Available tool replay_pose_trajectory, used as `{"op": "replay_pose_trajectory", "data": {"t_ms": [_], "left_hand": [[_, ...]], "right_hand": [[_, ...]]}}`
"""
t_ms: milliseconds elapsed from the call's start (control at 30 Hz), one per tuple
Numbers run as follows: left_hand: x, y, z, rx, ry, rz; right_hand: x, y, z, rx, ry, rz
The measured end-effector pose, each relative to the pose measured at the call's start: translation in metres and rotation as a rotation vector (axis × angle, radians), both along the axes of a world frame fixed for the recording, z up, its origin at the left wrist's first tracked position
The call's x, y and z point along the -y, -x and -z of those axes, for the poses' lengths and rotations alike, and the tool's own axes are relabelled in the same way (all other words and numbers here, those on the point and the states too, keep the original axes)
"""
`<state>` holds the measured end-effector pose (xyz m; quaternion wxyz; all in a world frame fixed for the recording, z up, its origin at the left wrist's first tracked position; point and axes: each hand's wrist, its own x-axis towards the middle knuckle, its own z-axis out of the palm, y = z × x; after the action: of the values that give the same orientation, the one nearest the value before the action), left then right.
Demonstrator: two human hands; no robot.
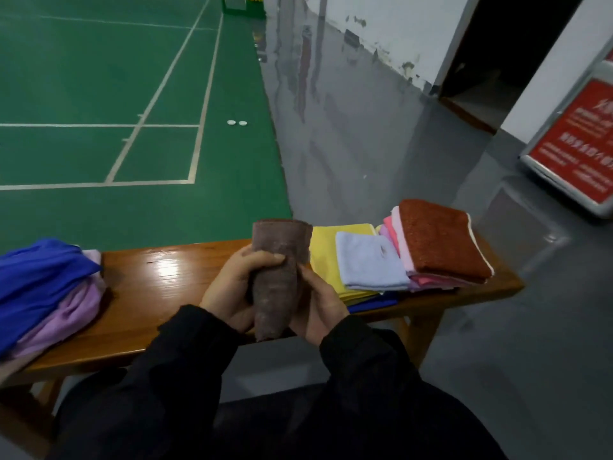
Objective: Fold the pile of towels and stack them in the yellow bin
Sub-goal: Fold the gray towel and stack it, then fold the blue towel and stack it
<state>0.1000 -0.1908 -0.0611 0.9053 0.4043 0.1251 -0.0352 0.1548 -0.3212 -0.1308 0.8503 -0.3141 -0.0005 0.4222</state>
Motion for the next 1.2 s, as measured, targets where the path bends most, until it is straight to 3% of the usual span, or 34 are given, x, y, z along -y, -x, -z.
{"op": "replay_pose_trajectory", "data": {"t_ms": [100,267,367,433,500,600,733,833,967,1067,1133,1200], "left_hand": [[0.01,-0.016,-0.022,0.014,0.054,0.076],[0.042,-0.074,-0.024,0.014,-0.045,-0.004],[0.053,-0.11,0.015,-0.165,-0.415,-0.081],[0.054,-0.117,0.044,-0.255,-0.732,-0.122],[0.058,-0.11,0.063,-0.254,-0.862,-0.106],[0.055,-0.092,0.073,-0.185,-0.86,-0.058],[0.023,-0.061,0.063,-0.049,-0.899,-0.073],[-0.025,-0.027,0.061,-0.059,-1.082,-0.125],[-0.131,0.019,0.076,-0.28,-1.468,-0.426],[-0.206,0.061,0.075,-0.713,-1.63,-0.75],[-0.245,0.085,0.069,-0.855,-1.66,-0.806],[-0.276,0.098,0.07,-0.9,-1.727,-0.721]], "right_hand": [[0.023,-0.023,-0.026,0.233,0.09,0.196],[0.085,-0.078,-0.076,0.584,0.677,0.599],[0.108,-0.094,-0.073,0.908,1.345,0.539],[0.114,-0.088,-0.057,1.144,1.616,0.525],[0.115,-0.081,-0.045,1.283,1.621,0.479],[0.1,-0.077,-0.035,1.403,1.596,0.361],[0.046,-0.058,-0.037,1.506,1.376,0.225],[-0.005,-0.038,-0.032,1.561,1.186,0.107],[-0.062,-0.008,-0.017,1.632,1.033,-0.039],[-0.079,0.005,-0.007,1.644,1.006,-0.174],[-0.082,0.009,-0.001,1.627,1.02,-0.232],[-0.082,0.01,0.002,1.613,1.037,-0.271]]}}
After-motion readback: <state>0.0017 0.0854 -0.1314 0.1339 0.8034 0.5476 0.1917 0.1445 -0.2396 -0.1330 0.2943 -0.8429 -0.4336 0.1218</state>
